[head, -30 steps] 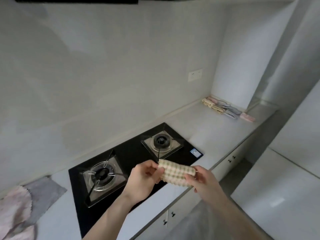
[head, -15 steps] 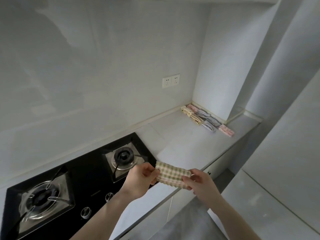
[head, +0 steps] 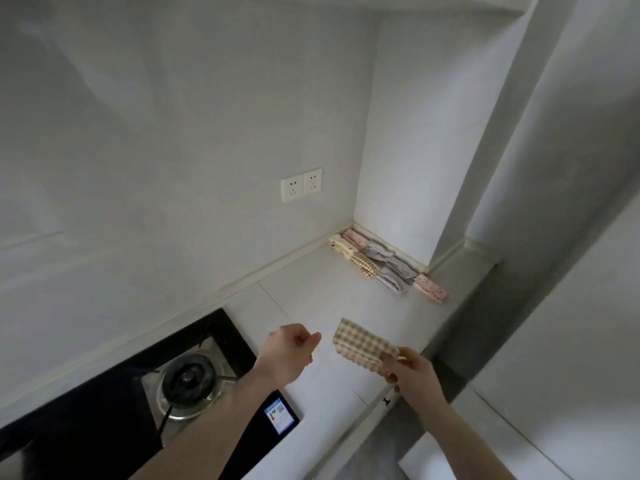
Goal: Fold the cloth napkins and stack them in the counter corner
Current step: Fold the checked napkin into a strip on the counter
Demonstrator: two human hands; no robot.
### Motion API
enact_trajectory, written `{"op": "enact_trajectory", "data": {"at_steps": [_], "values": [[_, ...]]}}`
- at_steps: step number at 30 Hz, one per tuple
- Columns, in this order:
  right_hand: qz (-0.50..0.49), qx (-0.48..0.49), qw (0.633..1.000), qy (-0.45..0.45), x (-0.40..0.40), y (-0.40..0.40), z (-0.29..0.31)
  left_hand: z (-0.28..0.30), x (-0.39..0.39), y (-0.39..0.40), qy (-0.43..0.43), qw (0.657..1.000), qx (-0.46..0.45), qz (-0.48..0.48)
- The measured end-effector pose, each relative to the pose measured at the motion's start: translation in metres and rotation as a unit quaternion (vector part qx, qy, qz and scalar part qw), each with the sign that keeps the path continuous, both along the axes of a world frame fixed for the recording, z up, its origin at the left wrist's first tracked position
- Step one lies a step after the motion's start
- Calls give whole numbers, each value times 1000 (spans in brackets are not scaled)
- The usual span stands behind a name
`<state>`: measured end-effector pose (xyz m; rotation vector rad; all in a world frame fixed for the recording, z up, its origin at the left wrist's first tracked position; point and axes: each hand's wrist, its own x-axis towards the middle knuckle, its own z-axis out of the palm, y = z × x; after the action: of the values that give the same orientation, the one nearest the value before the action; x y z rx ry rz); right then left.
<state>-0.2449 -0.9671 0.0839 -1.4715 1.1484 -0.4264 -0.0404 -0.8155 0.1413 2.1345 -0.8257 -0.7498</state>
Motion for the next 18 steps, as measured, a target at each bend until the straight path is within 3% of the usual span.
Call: {"op": "enact_trajectory", "data": {"at_steps": [9, 18], "values": [[-187, 156, 970, -10, 11, -132, -68, -27, 44, -67, -6, 999, 34, -2], [-252, 170, 949, 86, 39, -267, -130, -53, 62, -130, -28, 995, 86, 42]]}}
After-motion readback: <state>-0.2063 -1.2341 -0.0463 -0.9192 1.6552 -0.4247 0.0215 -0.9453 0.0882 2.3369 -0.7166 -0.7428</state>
